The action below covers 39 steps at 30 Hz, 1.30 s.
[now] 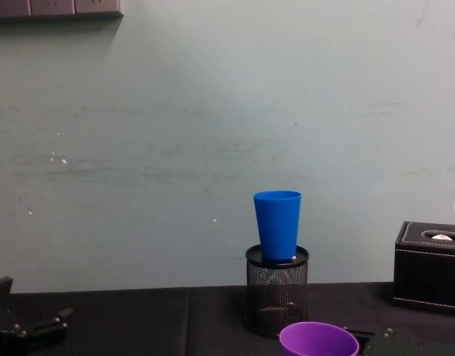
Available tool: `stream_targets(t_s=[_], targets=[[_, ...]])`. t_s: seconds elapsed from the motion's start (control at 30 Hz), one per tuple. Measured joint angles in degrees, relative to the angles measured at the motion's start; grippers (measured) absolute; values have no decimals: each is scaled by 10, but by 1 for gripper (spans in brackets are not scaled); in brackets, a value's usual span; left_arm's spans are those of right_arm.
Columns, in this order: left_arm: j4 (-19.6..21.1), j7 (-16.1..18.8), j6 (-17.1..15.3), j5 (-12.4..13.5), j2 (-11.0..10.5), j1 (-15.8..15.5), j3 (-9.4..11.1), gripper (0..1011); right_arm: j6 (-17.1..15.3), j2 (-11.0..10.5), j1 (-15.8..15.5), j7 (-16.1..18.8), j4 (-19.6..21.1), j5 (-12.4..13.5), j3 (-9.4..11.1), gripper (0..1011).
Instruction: Pick up one cup with a gripper and tap it against the other cup.
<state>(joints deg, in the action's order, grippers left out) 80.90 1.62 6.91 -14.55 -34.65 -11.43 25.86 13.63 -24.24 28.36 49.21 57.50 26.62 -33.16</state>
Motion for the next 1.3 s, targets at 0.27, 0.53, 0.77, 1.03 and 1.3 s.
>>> stream_targets(t_s=[0.27,0.53,0.77,1.03,1.3], targets=[[0,0,0,0,0,0,0,1011,0,0,0,0,0,0,0,732],[0,0,0,0,0,0,0,1011,0,0,0,0,0,0,0,732],[0,0,0,0,0,0,0,1011,0,0,0,0,0,0,0,732],[0,0,0,0,0,0,0,1012,0,0,0,0,0,0,0,802],[0,0,0,0,0,0,0,1011,0,0,0,0,0,0,0,1003]])
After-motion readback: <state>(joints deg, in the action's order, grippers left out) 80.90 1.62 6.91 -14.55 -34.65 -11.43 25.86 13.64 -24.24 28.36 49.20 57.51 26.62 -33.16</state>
